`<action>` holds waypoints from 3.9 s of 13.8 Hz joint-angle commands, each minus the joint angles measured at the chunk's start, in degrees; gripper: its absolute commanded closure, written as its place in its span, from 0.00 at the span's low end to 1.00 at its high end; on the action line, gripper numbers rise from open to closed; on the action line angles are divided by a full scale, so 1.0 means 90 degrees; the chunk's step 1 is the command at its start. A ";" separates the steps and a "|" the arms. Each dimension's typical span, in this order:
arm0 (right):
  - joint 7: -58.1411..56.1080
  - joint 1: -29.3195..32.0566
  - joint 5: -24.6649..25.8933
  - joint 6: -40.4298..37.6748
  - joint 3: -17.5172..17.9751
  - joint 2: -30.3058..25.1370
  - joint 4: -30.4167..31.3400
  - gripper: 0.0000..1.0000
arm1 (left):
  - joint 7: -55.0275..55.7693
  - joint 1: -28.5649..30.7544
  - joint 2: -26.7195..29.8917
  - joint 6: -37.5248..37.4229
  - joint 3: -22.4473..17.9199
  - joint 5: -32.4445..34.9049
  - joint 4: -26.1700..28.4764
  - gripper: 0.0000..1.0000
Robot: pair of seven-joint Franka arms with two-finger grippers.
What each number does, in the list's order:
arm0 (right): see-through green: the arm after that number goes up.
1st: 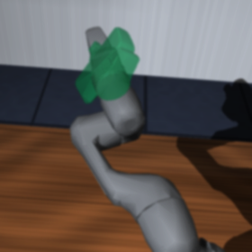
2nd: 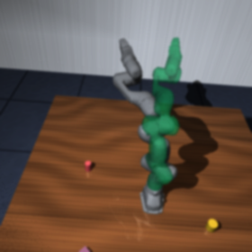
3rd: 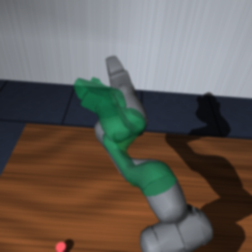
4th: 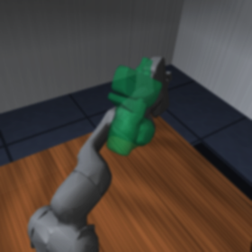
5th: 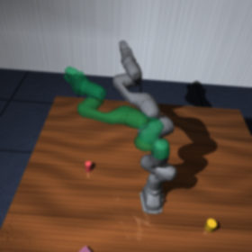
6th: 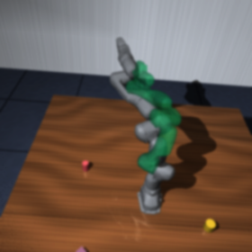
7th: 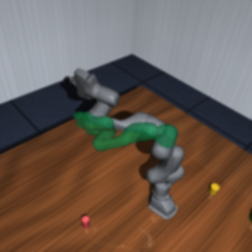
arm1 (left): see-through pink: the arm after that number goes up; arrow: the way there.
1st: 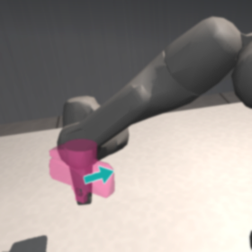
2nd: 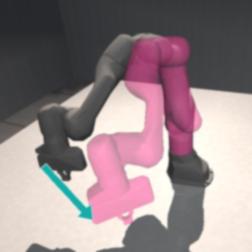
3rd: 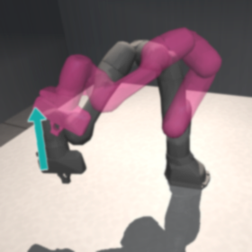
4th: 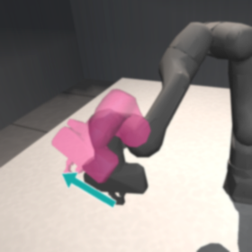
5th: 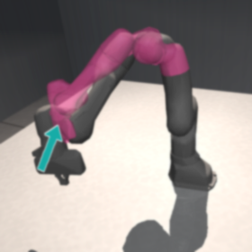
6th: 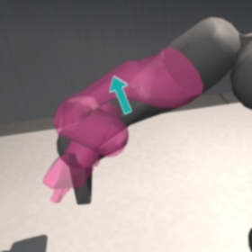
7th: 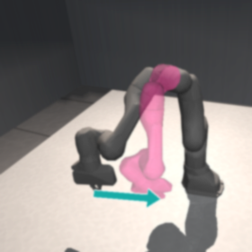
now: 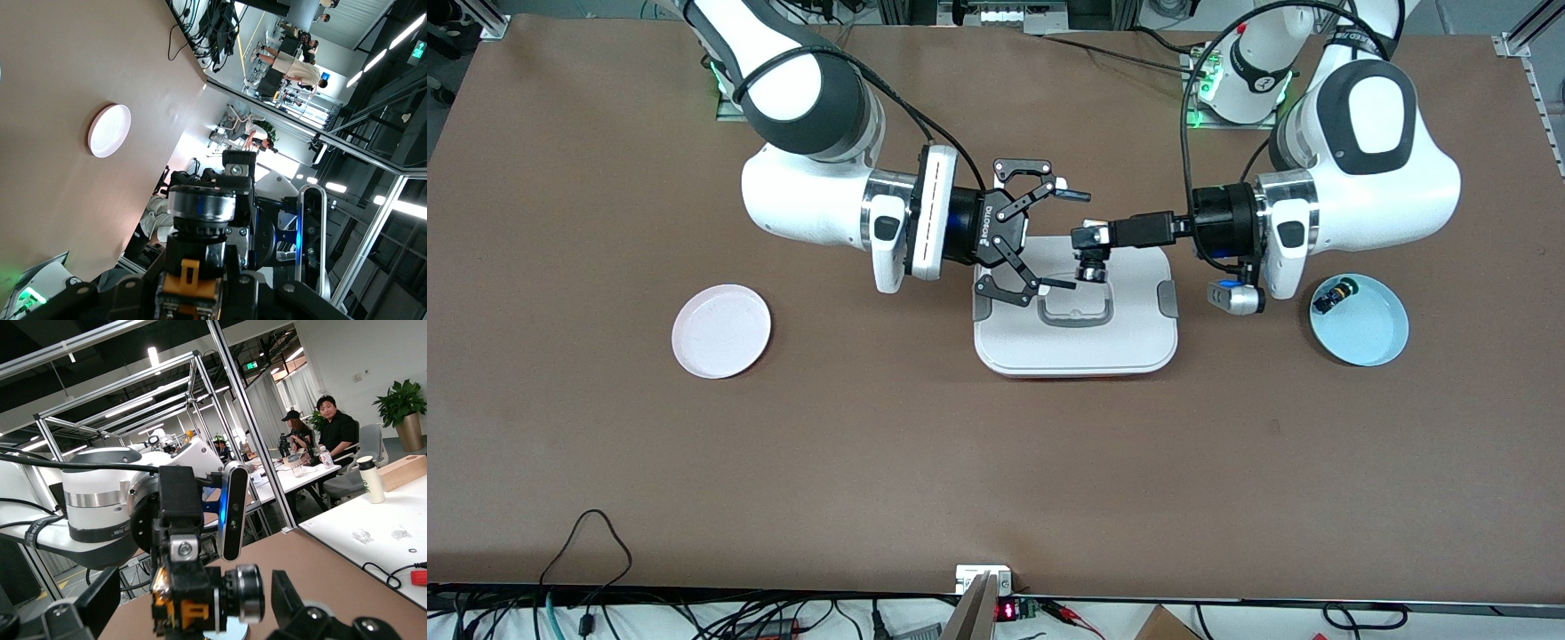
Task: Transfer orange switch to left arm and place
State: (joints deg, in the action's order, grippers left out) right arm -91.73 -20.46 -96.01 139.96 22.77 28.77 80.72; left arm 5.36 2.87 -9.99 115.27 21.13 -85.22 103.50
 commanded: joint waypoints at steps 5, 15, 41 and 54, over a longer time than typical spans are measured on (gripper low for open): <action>-0.0110 0.1450 0.0090 -0.2225 -0.0331 -0.0463 0.1098 0.00 | -0.0019 0.0433 0.0143 -0.1332 -0.0814 0.2248 0.0150 1.00; 0.1769 0.2693 0.1731 -0.4867 -0.0996 -0.0638 0.1324 0.00 | -0.1298 0.1340 -0.0823 -0.1257 -0.1381 0.8008 0.0287 1.00; 1.0164 0.2801 1.0697 -0.6332 -0.1783 -0.1156 -0.0433 0.00 | -0.1328 0.1949 -0.1295 0.0047 -0.1499 1.1202 0.0046 0.00; 1.0153 0.1980 1.0941 -0.4623 -0.3203 -0.2990 0.1869 0.00 | -0.0732 0.0912 0.1041 -0.1910 -0.1577 0.9235 -0.0622 0.00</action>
State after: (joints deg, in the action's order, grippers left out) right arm -0.50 -1.97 2.36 96.16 -5.59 7.77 90.50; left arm -1.90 11.70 -0.73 98.30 7.85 -0.33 97.32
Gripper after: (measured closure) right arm 0.000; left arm 0.000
